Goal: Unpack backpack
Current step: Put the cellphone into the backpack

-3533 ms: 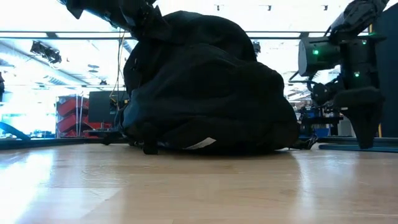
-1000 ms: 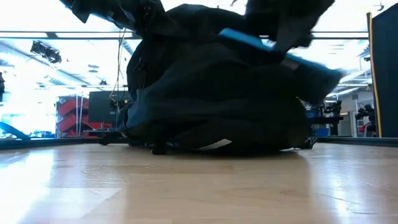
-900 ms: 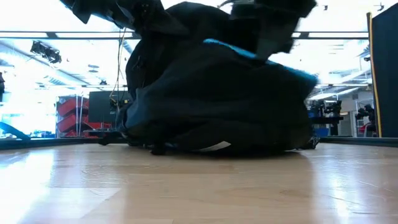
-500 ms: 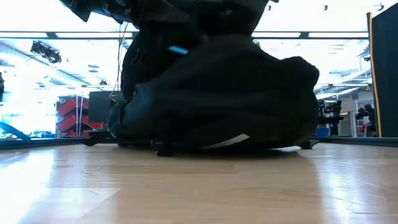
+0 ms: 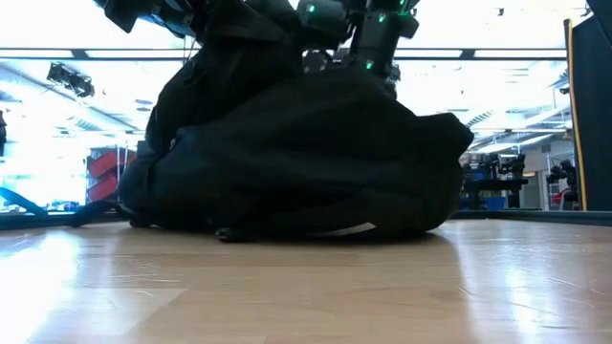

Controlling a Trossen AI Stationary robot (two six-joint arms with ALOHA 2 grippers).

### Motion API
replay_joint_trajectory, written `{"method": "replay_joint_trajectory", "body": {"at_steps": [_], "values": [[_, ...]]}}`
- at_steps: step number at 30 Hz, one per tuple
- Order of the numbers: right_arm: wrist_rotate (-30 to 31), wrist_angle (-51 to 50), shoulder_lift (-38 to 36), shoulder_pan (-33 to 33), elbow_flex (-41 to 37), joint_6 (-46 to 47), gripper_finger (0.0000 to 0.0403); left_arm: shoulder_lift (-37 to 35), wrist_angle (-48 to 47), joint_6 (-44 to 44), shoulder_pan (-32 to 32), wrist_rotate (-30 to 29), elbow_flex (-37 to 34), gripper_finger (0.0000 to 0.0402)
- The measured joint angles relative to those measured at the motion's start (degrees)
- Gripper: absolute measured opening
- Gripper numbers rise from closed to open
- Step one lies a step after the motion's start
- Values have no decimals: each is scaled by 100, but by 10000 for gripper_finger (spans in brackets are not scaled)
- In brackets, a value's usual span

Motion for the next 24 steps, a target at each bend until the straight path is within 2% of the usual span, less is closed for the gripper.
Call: {"method": "replay_joint_trajectory", "body": {"at_steps": [5, 9, 13, 19, 24], "values": [[-23, -418, -685, 75, -2, 181, 314, -10, -58, 57, -17, -25, 10, 0], [12, -613, -1344, 226, -2, 265, 293, -108, -263, 57, 29, -28, 17, 0], [580, -722, -1930, 420, -5, 405, 283, -139, -485, 77, 0, 24, 17, 0], [1675, -898, -2429, 633, -11, 597, 271, -139, -1395, 597, -80, 817, 17, 0], [1847, -963, -2485, 577, -184, 661, 258, -163, -2167, 547, -144, 1169, 17, 0]]}}
